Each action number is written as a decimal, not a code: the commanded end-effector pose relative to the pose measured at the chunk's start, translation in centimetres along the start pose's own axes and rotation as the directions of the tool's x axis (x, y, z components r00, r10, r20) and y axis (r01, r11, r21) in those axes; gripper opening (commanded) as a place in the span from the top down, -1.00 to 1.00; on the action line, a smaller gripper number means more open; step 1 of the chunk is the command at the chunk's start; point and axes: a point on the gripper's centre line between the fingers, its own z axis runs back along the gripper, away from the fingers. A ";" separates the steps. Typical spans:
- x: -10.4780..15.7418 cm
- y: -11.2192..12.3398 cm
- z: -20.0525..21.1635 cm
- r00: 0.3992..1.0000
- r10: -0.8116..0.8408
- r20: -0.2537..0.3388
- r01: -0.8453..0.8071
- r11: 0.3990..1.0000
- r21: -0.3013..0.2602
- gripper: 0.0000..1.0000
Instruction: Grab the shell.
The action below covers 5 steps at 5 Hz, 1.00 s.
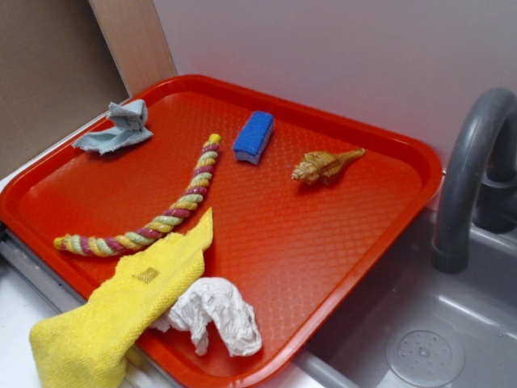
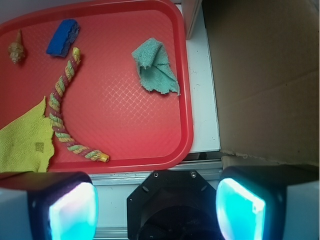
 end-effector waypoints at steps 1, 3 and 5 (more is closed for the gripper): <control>0.0 0.0 0.0 1.000 0.000 0.000 0.000 1.000 0.000 -1.00; 5.7 -9.1 -2.5 0.994 -0.085 0.070 0.093 0.987 -0.133 -1.00; 9.1 -18.3 -4.4 0.981 -0.165 0.098 0.182 0.962 -0.204 -1.00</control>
